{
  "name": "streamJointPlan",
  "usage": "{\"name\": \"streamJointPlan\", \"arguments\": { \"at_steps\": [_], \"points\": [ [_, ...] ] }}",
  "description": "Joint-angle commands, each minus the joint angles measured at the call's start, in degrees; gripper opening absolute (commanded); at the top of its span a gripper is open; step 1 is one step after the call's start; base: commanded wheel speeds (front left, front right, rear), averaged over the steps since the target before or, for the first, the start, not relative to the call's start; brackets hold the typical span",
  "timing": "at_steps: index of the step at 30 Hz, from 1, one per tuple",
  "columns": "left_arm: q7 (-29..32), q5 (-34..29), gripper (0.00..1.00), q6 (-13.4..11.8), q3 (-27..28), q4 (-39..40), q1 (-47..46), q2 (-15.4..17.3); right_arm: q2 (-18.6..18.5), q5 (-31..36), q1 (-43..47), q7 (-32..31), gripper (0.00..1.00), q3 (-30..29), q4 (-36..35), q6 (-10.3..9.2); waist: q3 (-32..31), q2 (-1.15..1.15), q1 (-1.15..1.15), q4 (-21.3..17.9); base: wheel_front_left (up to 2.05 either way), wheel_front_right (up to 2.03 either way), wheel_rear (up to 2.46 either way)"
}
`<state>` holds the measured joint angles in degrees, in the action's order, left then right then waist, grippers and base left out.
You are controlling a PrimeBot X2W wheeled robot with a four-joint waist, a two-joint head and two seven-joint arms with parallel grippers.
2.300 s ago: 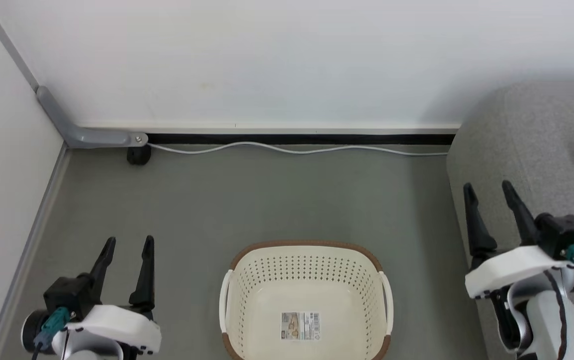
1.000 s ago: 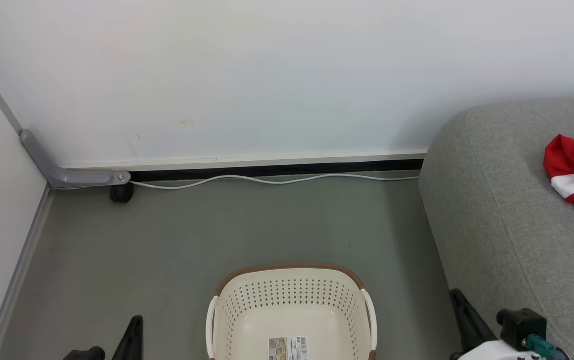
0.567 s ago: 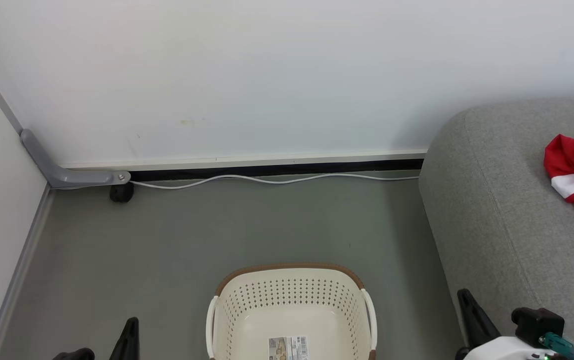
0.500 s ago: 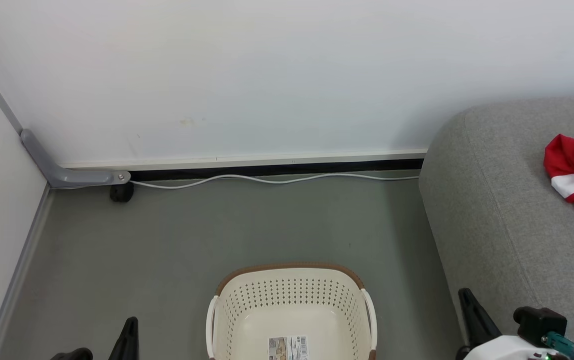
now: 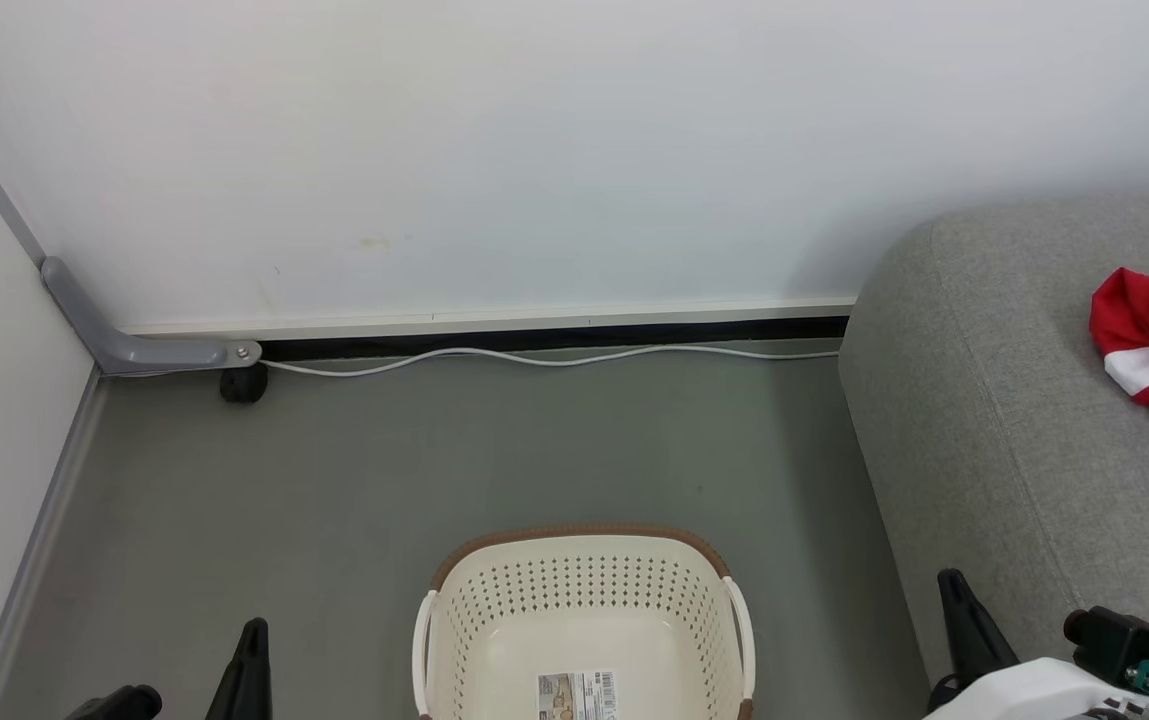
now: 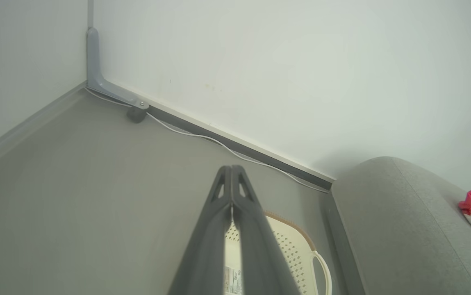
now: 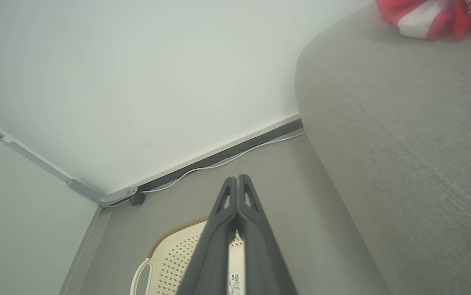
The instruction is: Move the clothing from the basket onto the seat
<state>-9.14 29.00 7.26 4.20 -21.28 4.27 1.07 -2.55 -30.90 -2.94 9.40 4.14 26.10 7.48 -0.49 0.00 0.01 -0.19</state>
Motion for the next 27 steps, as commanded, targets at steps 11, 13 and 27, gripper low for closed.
{"name": "streamJointPlan", "arguments": {
  "at_steps": [11, 13, 27],
  "points": [
    [1.74, 7.8, 0.0, 0.07, 0.75, 2.16, -3.43, 0.95, -0.51, -7.54, -2.24, -2.0, 0.0, -1.24, -3.03, 0.0, 0.07, 0.0, -0.01, 0.02, 0.0, 0.0, 0.0],
    [2.07, 9.12, 0.0, 0.08, 0.79, 2.28, -3.6, 0.97, -0.5, -8.82, -2.26, -2.33, 0.0, -1.47, -3.24, 0.0, 0.09, 0.0, -0.01, 0.03, 0.0, 0.0, 0.0],
    [4.38, 18.3, 0.0, 0.1, 1.06, 3.12, -4.77, 1.11, -0.47, -17.73, -2.43, -4.64, 0.0, -3.04, -4.75, 0.01, 0.19, 0.0, -0.01, 0.06, 0.0, 0.0, 0.0]
  ]
}}
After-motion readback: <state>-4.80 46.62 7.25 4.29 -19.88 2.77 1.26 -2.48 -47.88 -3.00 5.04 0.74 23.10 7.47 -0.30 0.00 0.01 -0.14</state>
